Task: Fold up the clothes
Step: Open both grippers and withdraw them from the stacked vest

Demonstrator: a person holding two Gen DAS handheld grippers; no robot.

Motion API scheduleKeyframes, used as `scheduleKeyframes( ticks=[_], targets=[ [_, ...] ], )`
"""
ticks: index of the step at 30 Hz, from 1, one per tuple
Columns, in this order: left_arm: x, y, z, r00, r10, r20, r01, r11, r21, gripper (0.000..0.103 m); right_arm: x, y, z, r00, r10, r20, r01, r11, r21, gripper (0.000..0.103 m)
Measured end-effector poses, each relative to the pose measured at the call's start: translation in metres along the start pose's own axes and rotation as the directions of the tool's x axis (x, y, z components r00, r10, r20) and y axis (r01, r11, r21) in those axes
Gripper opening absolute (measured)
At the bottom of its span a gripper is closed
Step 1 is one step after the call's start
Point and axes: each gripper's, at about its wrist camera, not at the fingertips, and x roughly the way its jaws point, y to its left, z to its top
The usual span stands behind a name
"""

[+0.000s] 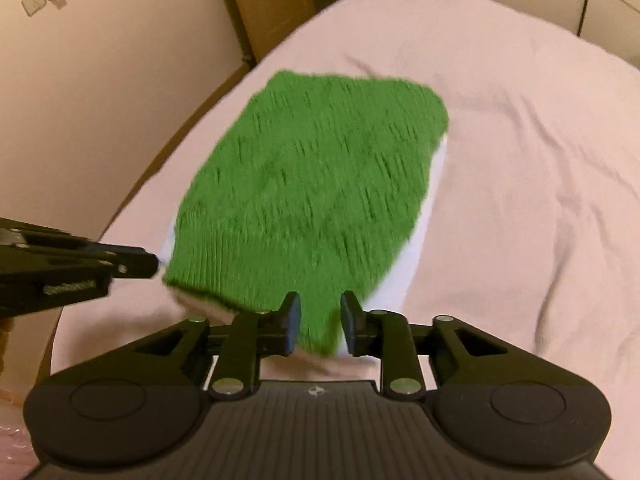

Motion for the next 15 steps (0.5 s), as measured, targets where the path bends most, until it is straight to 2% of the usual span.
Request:
scheduleKeyframes(
  ticks=[4, 6, 7, 9, 11, 12, 14, 15],
  targets=[
    [-0.029, -0.017, -0.011, 0.999, 0.032, 0.006, -0.031, 0.999, -0.034, 0.011, -0.020, -0.003, -0.009, 1.000, 0.003, 0.002, -0.003, 1.000, 0.001, 0.042],
    [-0.044, -0.024, -0.014, 0.999, 0.050, 0.010, -0.050, 0.997, -0.059, 0.020, -0.039, -0.002, -0.011, 1.000, 0.003, 0.027, -0.002, 1.000, -0.003, 0.059],
    [-0.052, -0.028, -0.015, 0.998, 0.068, 0.013, -0.067, 0.995, -0.068, 0.028, -0.047, -0.002, -0.011, 0.999, 0.005, 0.039, -0.005, 1.000, -0.006, 0.063],
    [-0.067, -0.036, -0.018, 0.995, 0.099, 0.023, -0.097, 0.992, -0.081, 0.032, -0.064, -0.002, -0.009, 0.998, 0.016, 0.062, -0.015, 1.000, -0.015, 0.078],
    [-0.081, -0.044, -0.021, 0.992, 0.124, 0.035, -0.120, 0.989, -0.092, 0.038, -0.079, -0.003, -0.009, 0.997, 0.024, 0.075, -0.021, 0.999, -0.029, 0.089],
    [-0.089, -0.049, -0.023, 0.990, 0.138, 0.042, -0.133, 0.986, -0.102, 0.041, -0.085, -0.004, -0.010, 0.997, 0.026, 0.079, -0.023, 0.999, -0.038, 0.089],
    [-0.101, -0.058, -0.027, 0.984, 0.172, 0.051, -0.164, 0.978, -0.126, 0.054, -0.094, -0.007, -0.011, 0.996, 0.045, 0.073, -0.041, 0.997, -0.059, 0.089],
    [-0.107, -0.064, -0.030, 0.979, 0.195, 0.055, -0.186, 0.972, -0.141, 0.057, -0.099, -0.010, -0.012, 0.996, 0.054, 0.070, -0.050, 0.996, -0.070, 0.089]
  ],
)
